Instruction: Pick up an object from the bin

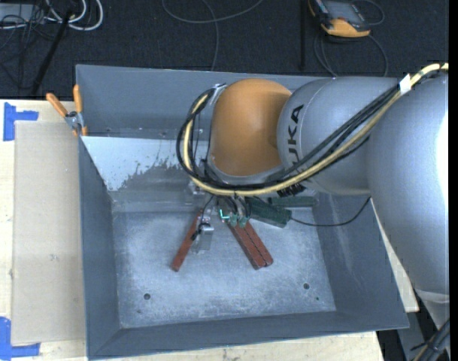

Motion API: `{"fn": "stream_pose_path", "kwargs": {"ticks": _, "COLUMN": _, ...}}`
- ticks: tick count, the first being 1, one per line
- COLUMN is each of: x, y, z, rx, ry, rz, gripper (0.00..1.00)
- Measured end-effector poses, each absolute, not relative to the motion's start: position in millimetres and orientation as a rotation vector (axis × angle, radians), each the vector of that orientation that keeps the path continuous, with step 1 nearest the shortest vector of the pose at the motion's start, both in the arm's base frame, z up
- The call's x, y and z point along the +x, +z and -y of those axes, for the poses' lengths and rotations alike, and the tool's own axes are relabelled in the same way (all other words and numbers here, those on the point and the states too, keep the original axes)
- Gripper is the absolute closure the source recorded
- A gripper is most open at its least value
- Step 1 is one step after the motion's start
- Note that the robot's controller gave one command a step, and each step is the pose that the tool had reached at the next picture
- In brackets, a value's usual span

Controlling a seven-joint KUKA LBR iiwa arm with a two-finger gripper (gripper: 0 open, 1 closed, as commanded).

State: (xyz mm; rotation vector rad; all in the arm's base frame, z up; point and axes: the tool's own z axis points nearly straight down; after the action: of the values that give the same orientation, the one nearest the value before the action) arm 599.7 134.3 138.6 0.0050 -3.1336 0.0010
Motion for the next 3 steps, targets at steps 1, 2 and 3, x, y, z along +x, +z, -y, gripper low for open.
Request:
{"fn": "stream_pose_path", "kwargs": {"ticks": 1, "x": 587.6, "y": 67.0, "z": -152.4, "rx": 0.455, "ry": 0.0, "rz": 3.102, "gripper": 0.0}}
{"fn": "stream_pose_path", "kwargs": {"ticks": 2, "x": 589.6, "y": 69.7, "z": -152.0, "rx": 0.448, "ry": -0.001, "rz": 3.109, "gripper": 1.0}}
{"fn": "stream_pose_path", "kwargs": {"ticks": 3, "x": 589.4, "y": 69.5, "z": -151.9, "rx": 0.446, "ry": -0.001, "rz": 3.109, "gripper": 0.0}}
